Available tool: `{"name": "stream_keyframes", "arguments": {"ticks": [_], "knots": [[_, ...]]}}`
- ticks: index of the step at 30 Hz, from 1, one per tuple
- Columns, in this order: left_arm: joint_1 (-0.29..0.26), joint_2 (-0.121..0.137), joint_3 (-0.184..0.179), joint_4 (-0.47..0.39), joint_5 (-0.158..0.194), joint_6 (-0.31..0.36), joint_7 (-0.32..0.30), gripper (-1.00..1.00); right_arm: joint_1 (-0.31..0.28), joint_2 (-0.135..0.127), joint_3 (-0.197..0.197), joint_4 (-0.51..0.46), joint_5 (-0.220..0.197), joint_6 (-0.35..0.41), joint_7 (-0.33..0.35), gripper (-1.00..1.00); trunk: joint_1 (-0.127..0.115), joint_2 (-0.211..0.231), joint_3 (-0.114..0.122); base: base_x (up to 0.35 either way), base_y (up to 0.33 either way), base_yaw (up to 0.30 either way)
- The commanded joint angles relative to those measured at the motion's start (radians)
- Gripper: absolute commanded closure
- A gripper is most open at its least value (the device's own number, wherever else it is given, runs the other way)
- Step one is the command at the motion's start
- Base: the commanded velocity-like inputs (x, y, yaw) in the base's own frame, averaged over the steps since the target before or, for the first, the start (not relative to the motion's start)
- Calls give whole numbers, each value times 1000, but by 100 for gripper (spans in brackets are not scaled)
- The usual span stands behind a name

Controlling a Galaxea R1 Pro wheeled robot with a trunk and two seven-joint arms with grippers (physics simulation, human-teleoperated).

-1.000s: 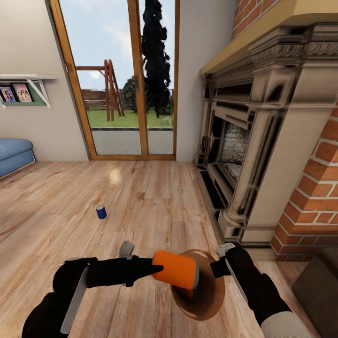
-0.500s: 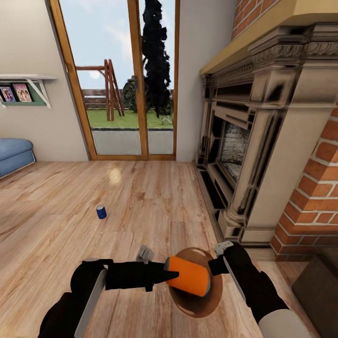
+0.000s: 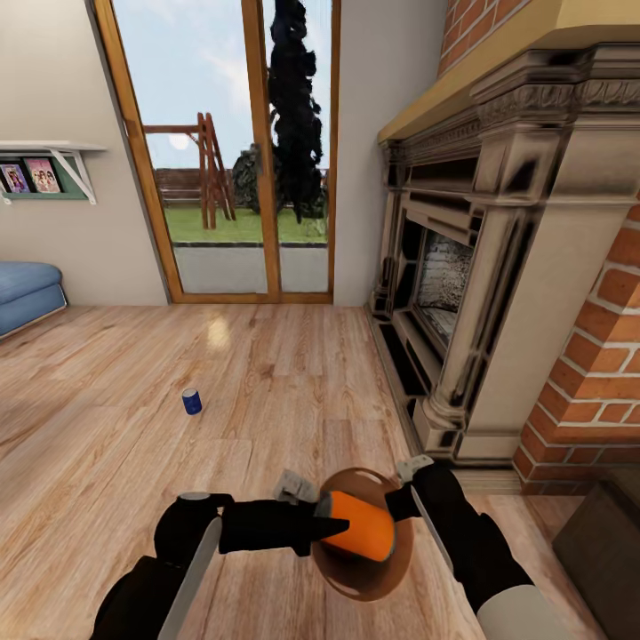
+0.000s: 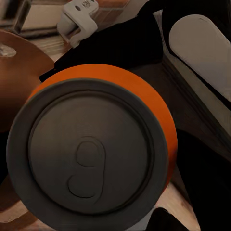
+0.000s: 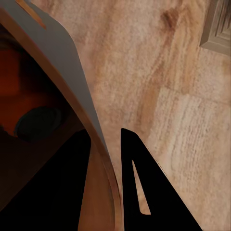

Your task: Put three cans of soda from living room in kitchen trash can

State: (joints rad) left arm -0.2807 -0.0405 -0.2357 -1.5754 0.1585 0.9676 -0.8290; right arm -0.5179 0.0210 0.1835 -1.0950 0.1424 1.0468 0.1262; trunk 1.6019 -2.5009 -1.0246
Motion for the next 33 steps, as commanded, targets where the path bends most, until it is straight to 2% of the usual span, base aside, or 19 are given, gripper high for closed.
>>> {"name": "stream_keyframes", "arguments": {"ticks": [1, 3, 7, 11, 24, 25, 32, 33], "knots": [[0, 0, -7, 0, 2, 0, 27, 100, 0, 2, 0, 0, -10, 0, 0, 100, 0, 0, 0, 0, 0, 0], [0, 0, -19, 0, 2, 0, 55, 100, 0, 4, 0, 0, -10, 0, -1, 100, 0, 0, 0, 0, 0, 0], [0, 1, -83, 0, 1, -8, 161, 100, -5, 9, 1, 0, -9, 0, -3, 100, 0, 0, 0, 0, 0, 0], [0, 3, -118, 0, 1, -21, 251, 100, -8, 10, 1, 0, -9, 0, -3, 100, 0, 0, 0, 0, 0, 0], [1, 9, -125, 2, -3, -49, 313, 100, -9, 10, 3, -6, -9, 0, 0, 100, 0, 0, 0, 0, 0, 0], [0, 9, -126, 9, -4, -57, 336, 100, -9, 11, 6, -6, -10, 0, 0, 100, 0, 0, 0, 0, 0, 0], [0, 6, -135, 56, -4, -100, 381, 100, -9, 13, 39, -9, -10, 0, 0, 100, 0, 0, 0, 0, 0, 0], [1, 6, -141, 64, -4, -106, 403, 100, -9, 20, 44, -10, -9, 0, -1, 100, 0, 0, 0, 0, 0, 0]]}}
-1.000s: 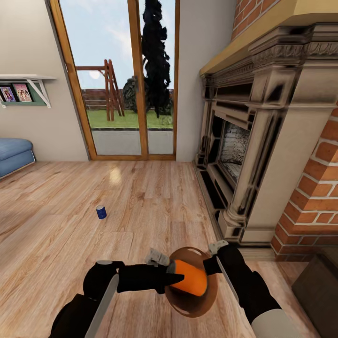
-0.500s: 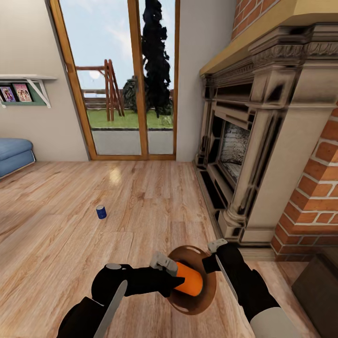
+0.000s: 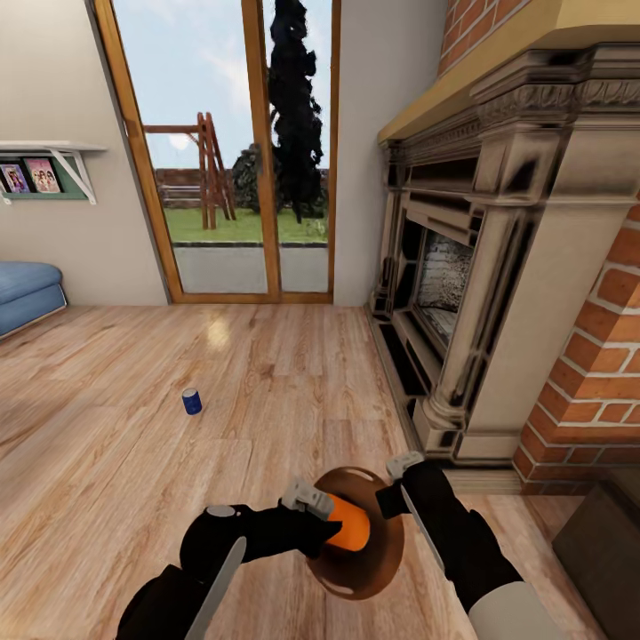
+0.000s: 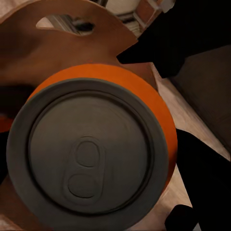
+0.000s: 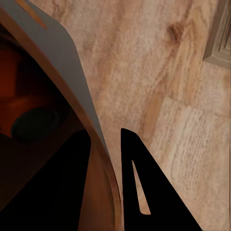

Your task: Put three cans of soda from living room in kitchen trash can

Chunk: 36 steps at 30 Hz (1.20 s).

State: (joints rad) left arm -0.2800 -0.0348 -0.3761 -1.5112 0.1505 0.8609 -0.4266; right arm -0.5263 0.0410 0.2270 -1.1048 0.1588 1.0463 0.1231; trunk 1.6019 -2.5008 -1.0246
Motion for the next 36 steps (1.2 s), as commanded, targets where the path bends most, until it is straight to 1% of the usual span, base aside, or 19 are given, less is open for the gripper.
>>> {"name": "stream_keyframes", "arguments": {"ticks": [1, 6, 9, 16, 17, 19, 20, 24, 35, 36], "knots": [[0, 0, -3, 2, 4, -1, 6, 100, -1, 3, 1, -1, -25, 1, 2, 100, 0, 0, 0, 0, 0, 0], [-1, -2, -17, 24, 4, -7, 27, 100, -1, 16, 6, -2, -24, 1, 1, 100, 0, 0, 0, 0, 0, 0], [-1, -3, -21, 42, 3, -22, 41, 100, -1, 27, 8, -3, -22, 1, 1, 100, 0, 0, 0, 0, 0, 0], [-1, -4, -24, 55, 2, -30, 72, 100, -1, 36, 9, -4, -21, 1, 1, 100, 0, 0, 0, 0, 0, 0], [-1, -4, -25, 60, -7, -31, 85, 100, -1, 36, 9, -4, -21, 1, 1, 100, 0, 0, 0, 0, 0, 0], [-1, -5, -34, 68, -40, -32, 102, 100, -1, 36, 9, -4, -21, 1, 1, 100, 0, 0, 0, 0, 0, 0], [-1, -6, -43, 75, -67, -34, 108, 100, -1, 36, 9, -4, -21, 1, 1, 100, 0, 0, 0, 0, 0, 0], [-1, -7, -58, 86, -107, -43, 118, 100, -1, 36, 9, -4, -21, 1, 1, 100, 0, 0, 0, 0, 0, 0], [-1, -7, -64, 101, -126, -48, 124, 100, -1, 36, 9, -4, -21, 1, 1, 100, 0, 0, 0, 0, 0, 0], [-1, -7, -64, 103, -128, -49, 124, -100, -1, 36, 9, -4, -21, 1, 1, 100, 0, 0, 0, 0, 0, 0]]}}
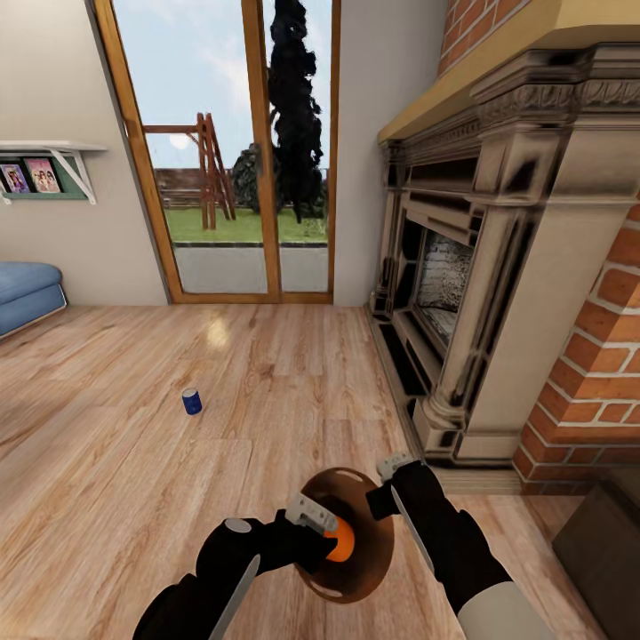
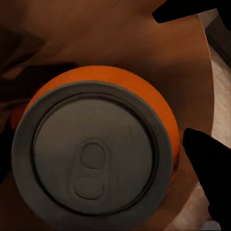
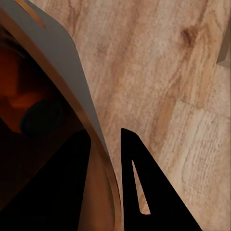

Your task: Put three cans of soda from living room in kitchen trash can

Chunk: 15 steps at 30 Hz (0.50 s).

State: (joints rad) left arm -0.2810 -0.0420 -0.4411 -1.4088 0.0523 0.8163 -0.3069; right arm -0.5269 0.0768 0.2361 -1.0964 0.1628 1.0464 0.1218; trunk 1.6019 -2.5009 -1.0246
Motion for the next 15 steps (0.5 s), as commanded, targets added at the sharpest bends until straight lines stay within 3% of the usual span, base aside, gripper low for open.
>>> {"name": "stream_keyframes", "arguments": {"ticks": [1, 15], "knots": [[0, 1, 1, 2, -30, -4, 5, -100, -1, 0, 0, -13, -25, 1, 2, 100, 0, 0, 0, 0, 0, 0], [0, 2, 1, 3, -31, -3, 1, -100, 0, 0, 1, -13, -26, 1, 2, 100, 0, 0, 0, 0, 0, 0]]}}
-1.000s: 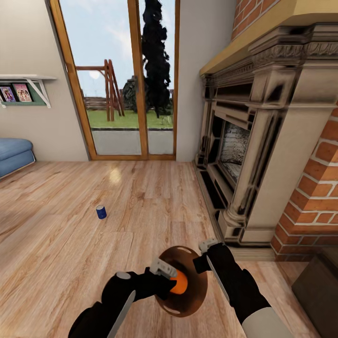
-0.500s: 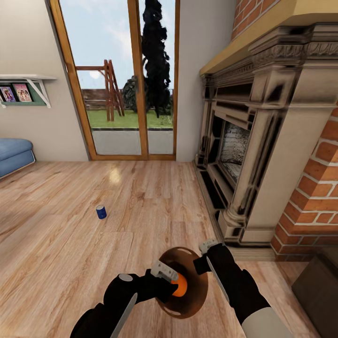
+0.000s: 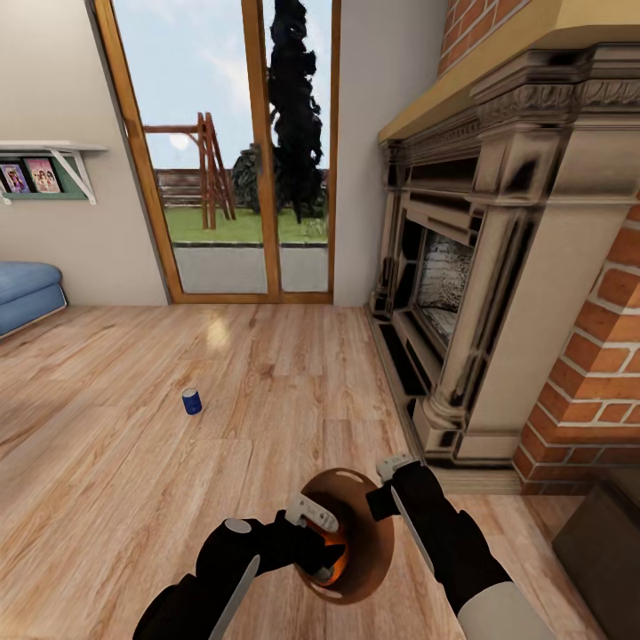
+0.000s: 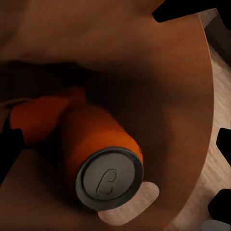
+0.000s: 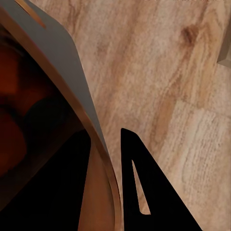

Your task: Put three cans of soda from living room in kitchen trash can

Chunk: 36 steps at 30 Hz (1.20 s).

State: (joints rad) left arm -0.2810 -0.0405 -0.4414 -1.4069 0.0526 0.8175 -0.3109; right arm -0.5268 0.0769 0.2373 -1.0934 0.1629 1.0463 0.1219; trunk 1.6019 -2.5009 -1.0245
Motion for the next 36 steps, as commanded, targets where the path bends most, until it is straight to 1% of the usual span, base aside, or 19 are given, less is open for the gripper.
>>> {"name": "stream_keyframes", "arguments": {"ticks": [1, 7, 10, 11, 12, 14, 15, 17, 18, 21, 23, 24, 27, 28, 29, 30, 31, 34, 36], "knots": [[0, 1, 1, 1, -31, -5, 5, -100, -1, 0, 0, -16, -26, 1, 2, 100, 0, 0, 0, 0, 0, 0], [2, 8, 7, -7, -19, -2, -13, -100, -1, 0, 0, -15, -27, 1, 2, 100, 0, 0, 0, 0, 0, 0], [2, 11, 13, -32, -15, -2, -108, -100, -1, -1, -1, -15, -28, 1, 2, 100, 0, 0, 0, 0, 0, 0], [2, 11, 13, -32, -15, -2, -108, -100, -1, -1, -1, -15, -28, 1, 2, 100, 0, 0, 0, 0, 0, 0], [1, 13, 16, -50, -16, -2, -163, -100, -1, -1, -1, -15, -28, 1, 2, 100, 0, 0, 0, 0, 0, 0], [1, 18, 19, -71, -17, -1, -210, -100, -1, -1, -1, -16, -28, 1, 2, 100, 0, 0, 0, 0, 0, 0], [1, 24, 23, -83, -17, -1, -228, -100, -1, -2, -1, -16, -28, 1, 2, 100, 0, 0, 0, 0, 0, 0], [2, 56, 64, -120, -14, 2, -267, -100, -1, -2, -2, -16, -28, 1, 2, 100, 0, 0, 0, 0, 0, 0], [4, 87, 132, -146, -11, 6, -320, -100, -1, -2, -4, -15, -29, 1, 2, 100, 0, 0, 0, 0, 0, 0], [4, 105, 209, -159, -10, 8, -422, -100, -1, -3, -6, -15, -30, 1, 2, 100, 0, 0, 0, 0, 0, 0], [4, 117, 339, -167, -11, 5, -586, -100, -1, -5, -7, -14, -31, 1, 2, 100, 0, 0, 0, 0, 0, 0], [5, 126, 485, -171, -15, 3, -712, -100, -1, -7, -8, -14, -31, 1, 2, 100, 0, 0, 0, 0, 0, 0], [5, 156, 575, -172, -15, 2, -786, -100, -1, -9, -9, -13, -31, 1, 2, 100, 0, 0, 0, 0, 0, 0], [5, 186, 628, -171, -12, 1, -835, -100, -1, -10, -9, -13, -31, 1, 2, 100, 0, 0, 0, 0, 0, 0], [5, 200, 653, -171, -10, 1, -862, -100, -1, -10, -10, -13, -31, 1, 3, 100, 0, 0, 0, 0, 0, 0], [5, 224, 705, -170, -6, 1, -922, -100, -1, -10, -10, -13, -31, 1, 3, 100, 0, 0, 0, 0, 0, 0], [5, 248, 801, -168, -7, -1, -1023, -100, -1, -9, -10, -13, -31, 1, 2, 100, 0, 0, 0, 0, 0, 0], [5, 254, 843, -167, -10, -3, -1052, -100, -1, -8, -10, -13, -31, 1, 2, 100, 0, 0, 0, 0, 0, 0], [5, 256, 864, -166, -12, -4, -1025, -100, 0, -8, -10, -14, -31, 1, 2, 100, 0, 0, 0, 0, 0, 0]]}}
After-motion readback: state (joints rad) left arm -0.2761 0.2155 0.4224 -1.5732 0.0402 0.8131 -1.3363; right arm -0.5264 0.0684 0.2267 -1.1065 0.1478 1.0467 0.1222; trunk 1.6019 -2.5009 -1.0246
